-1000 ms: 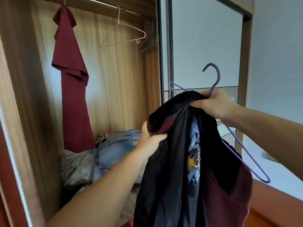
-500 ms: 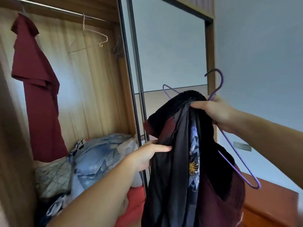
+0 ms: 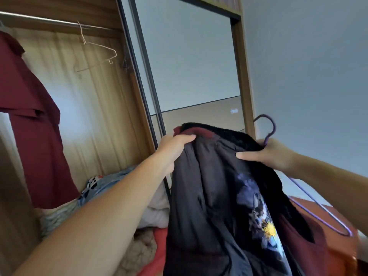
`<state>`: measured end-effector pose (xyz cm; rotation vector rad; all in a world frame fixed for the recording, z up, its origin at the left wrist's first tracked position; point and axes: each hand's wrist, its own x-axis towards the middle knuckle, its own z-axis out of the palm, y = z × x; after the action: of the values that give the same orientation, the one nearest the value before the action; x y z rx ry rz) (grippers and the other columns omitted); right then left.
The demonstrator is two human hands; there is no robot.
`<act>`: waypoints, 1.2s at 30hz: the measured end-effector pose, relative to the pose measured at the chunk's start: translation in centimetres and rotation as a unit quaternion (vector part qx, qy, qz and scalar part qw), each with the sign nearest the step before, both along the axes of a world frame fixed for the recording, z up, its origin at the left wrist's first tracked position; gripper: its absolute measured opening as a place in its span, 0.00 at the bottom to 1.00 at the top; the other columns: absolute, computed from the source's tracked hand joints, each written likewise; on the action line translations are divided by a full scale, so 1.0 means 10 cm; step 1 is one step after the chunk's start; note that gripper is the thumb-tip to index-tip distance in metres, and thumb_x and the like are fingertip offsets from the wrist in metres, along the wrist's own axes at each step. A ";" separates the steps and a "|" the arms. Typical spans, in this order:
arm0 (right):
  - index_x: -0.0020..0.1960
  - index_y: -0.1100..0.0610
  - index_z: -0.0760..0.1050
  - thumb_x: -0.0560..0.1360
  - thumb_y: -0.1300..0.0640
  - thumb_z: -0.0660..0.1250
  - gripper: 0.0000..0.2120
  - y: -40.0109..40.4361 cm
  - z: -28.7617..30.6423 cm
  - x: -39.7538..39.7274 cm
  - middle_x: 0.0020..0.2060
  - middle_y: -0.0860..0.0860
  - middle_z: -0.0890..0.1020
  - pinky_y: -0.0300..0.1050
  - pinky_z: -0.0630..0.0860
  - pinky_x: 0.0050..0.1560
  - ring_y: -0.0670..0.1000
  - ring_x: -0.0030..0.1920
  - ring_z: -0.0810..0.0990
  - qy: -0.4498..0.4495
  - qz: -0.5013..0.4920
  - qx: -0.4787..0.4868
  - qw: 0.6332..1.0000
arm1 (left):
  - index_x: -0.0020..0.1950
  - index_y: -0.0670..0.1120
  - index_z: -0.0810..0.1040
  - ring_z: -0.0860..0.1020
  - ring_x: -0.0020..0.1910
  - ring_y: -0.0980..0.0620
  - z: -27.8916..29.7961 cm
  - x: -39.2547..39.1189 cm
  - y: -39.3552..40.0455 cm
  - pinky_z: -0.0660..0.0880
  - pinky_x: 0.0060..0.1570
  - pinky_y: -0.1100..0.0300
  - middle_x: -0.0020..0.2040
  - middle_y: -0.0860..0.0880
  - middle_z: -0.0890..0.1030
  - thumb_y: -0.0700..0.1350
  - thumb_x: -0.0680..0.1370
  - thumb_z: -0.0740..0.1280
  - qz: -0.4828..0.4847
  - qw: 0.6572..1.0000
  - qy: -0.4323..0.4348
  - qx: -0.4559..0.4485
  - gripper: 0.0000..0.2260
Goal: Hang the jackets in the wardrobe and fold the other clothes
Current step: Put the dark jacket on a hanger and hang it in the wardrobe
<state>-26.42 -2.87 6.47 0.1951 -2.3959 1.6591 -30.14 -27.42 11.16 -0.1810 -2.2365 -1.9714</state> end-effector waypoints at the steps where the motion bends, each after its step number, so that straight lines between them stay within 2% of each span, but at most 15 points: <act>1: 0.49 0.53 0.82 0.68 0.49 0.77 0.12 0.01 -0.11 0.01 0.36 0.47 0.84 0.40 0.78 0.39 0.46 0.33 0.82 -0.001 0.010 -0.011 1.000 | 0.53 0.44 0.82 0.84 0.43 0.45 0.02 -0.02 0.07 0.80 0.46 0.53 0.44 0.45 0.86 0.45 0.73 0.74 0.019 1.000 -0.006 -0.010 0.11; 3: 0.53 0.49 0.79 0.71 0.47 0.74 0.13 0.04 -0.30 0.02 0.28 0.45 0.71 0.36 0.63 0.25 0.44 0.23 0.66 0.024 -0.010 -0.091 0.995 | 0.55 0.43 0.81 0.83 0.45 0.44 -0.01 -0.05 0.20 0.80 0.51 0.50 0.46 0.45 0.85 0.45 0.71 0.75 0.050 0.998 -0.020 -0.035 0.14; 4: 0.53 0.49 0.78 0.73 0.48 0.72 0.11 0.08 -0.37 0.02 0.27 0.45 0.66 0.36 0.57 0.23 0.45 0.23 0.61 0.040 -0.024 -0.142 0.989 | 0.56 0.43 0.81 0.83 0.46 0.43 -0.04 -0.07 0.26 0.80 0.52 0.49 0.48 0.44 0.85 0.44 0.71 0.74 0.061 0.997 -0.026 -0.043 0.15; 6: 0.51 0.51 0.80 0.78 0.50 0.67 0.06 0.17 -0.48 0.07 0.26 0.45 0.63 0.36 0.53 0.22 0.45 0.23 0.57 0.050 -0.023 -0.211 0.976 | 0.58 0.42 0.79 0.82 0.48 0.43 -0.13 -0.11 0.34 0.79 0.52 0.50 0.50 0.44 0.83 0.44 0.71 0.74 0.086 0.994 -0.034 -0.057 0.17; 11: 0.48 0.56 0.80 0.80 0.55 0.62 0.09 0.41 -0.68 0.24 0.23 0.44 0.57 0.36 0.49 0.22 0.44 0.22 0.53 0.030 0.001 -0.326 0.945 | 0.59 0.41 0.78 0.81 0.49 0.43 -0.16 -0.14 0.43 0.79 0.53 0.50 0.51 0.44 0.82 0.43 0.71 0.73 0.113 0.989 -0.033 -0.093 0.18; 14: 0.47 0.57 0.81 0.79 0.56 0.63 0.10 0.49 -0.81 0.30 0.23 0.45 0.58 0.35 0.51 0.20 0.44 0.22 0.54 -0.008 0.018 -0.289 0.957 | 0.59 0.41 0.78 0.80 0.50 0.44 -0.12 -0.14 0.49 0.78 0.50 0.54 0.53 0.44 0.81 0.43 0.72 0.73 0.129 0.986 -0.015 -0.103 0.17; 17: 0.47 0.58 0.82 0.79 0.56 0.63 0.10 0.54 -0.90 0.33 0.25 0.47 0.57 0.35 0.51 0.20 0.44 0.23 0.53 -0.031 0.032 -0.281 0.959 | 0.62 0.42 0.77 0.79 0.52 0.44 -0.05 -0.14 0.51 0.78 0.55 0.51 0.56 0.44 0.80 0.44 0.72 0.73 0.139 0.985 0.005 -0.105 0.19; 20: 0.48 0.60 0.83 0.77 0.56 0.65 0.10 0.60 -0.93 0.36 0.25 0.48 0.58 0.35 0.52 0.22 0.46 0.24 0.54 -0.039 0.037 -0.259 0.964 | 0.54 0.43 0.78 0.79 0.51 0.45 0.02 -0.14 0.49 0.78 0.55 0.50 0.53 0.44 0.81 0.43 0.73 0.72 0.148 0.983 0.022 -0.109 0.11; 22: 0.45 0.59 0.85 0.76 0.57 0.67 0.09 0.59 -0.92 0.37 0.25 0.50 0.61 0.37 0.53 0.23 0.48 0.25 0.56 -0.040 0.030 -0.180 0.982 | 0.47 0.45 0.77 0.79 0.49 0.45 0.07 -0.12 0.46 0.77 0.53 0.51 0.47 0.46 0.80 0.42 0.75 0.71 0.150 0.981 0.036 -0.120 0.04; 25: 0.40 0.50 0.86 0.75 0.54 0.70 0.08 0.45 -0.85 0.37 0.28 0.51 0.72 0.39 0.63 0.30 0.48 0.29 0.66 -0.012 0.002 -0.018 1.000 | 0.48 0.44 0.81 0.81 0.47 0.46 0.14 -0.07 0.43 0.76 0.46 0.56 0.45 0.47 0.82 0.40 0.74 0.72 0.117 0.981 0.071 -0.140 0.04; 27: 0.40 0.49 0.86 0.75 0.53 0.69 0.08 0.22 -0.79 0.33 0.29 0.46 0.77 0.32 0.66 0.32 0.43 0.29 0.71 0.006 0.020 0.018 1.000 | 0.48 0.44 0.83 0.82 0.46 0.48 0.17 -0.04 0.43 0.77 0.45 0.57 0.46 0.46 0.84 0.39 0.73 0.72 0.094 0.980 0.089 -0.154 0.05; 29: 0.42 0.52 0.85 0.76 0.54 0.68 0.08 -0.07 -0.72 0.29 0.24 0.42 0.77 0.27 0.65 0.28 0.39 0.26 0.72 0.026 0.044 0.013 0.999 | 0.48 0.45 0.83 0.82 0.46 0.49 0.18 0.01 0.44 0.78 0.47 0.56 0.46 0.47 0.84 0.40 0.73 0.73 0.069 0.976 0.101 -0.178 0.05; 32: 0.41 0.56 0.85 0.78 0.55 0.67 0.11 -0.29 -0.63 0.18 0.20 0.46 0.65 0.34 0.60 0.21 0.45 0.20 0.61 0.024 0.013 -0.083 0.996 | 0.46 0.45 0.83 0.82 0.43 0.51 0.19 0.08 0.38 0.78 0.45 0.58 0.44 0.49 0.84 0.40 0.72 0.74 0.042 0.966 0.121 -0.223 0.05; 34: 0.40 0.57 0.85 0.77 0.56 0.68 0.10 -0.25 -0.58 0.11 0.20 0.47 0.64 0.36 0.57 0.21 0.47 0.22 0.59 0.007 -0.020 -0.170 0.985 | 0.45 0.46 0.83 0.82 0.42 0.53 0.19 0.09 0.23 0.77 0.44 0.59 0.43 0.50 0.84 0.40 0.70 0.76 0.043 0.956 0.140 -0.253 0.06; 36: 0.39 0.57 0.85 0.76 0.56 0.69 0.10 -0.24 -0.55 0.08 0.21 0.47 0.65 0.36 0.56 0.22 0.48 0.23 0.60 0.001 -0.033 -0.205 0.978 | 0.45 0.50 0.83 0.82 0.45 0.53 0.18 0.10 0.09 0.78 0.48 0.57 0.45 0.51 0.85 0.42 0.68 0.78 0.038 0.949 0.149 -0.277 0.09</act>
<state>-25.58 -5.29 0.94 0.0465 -1.9750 2.0665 -29.11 -26.47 12.91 -0.4166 -2.4717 -1.1381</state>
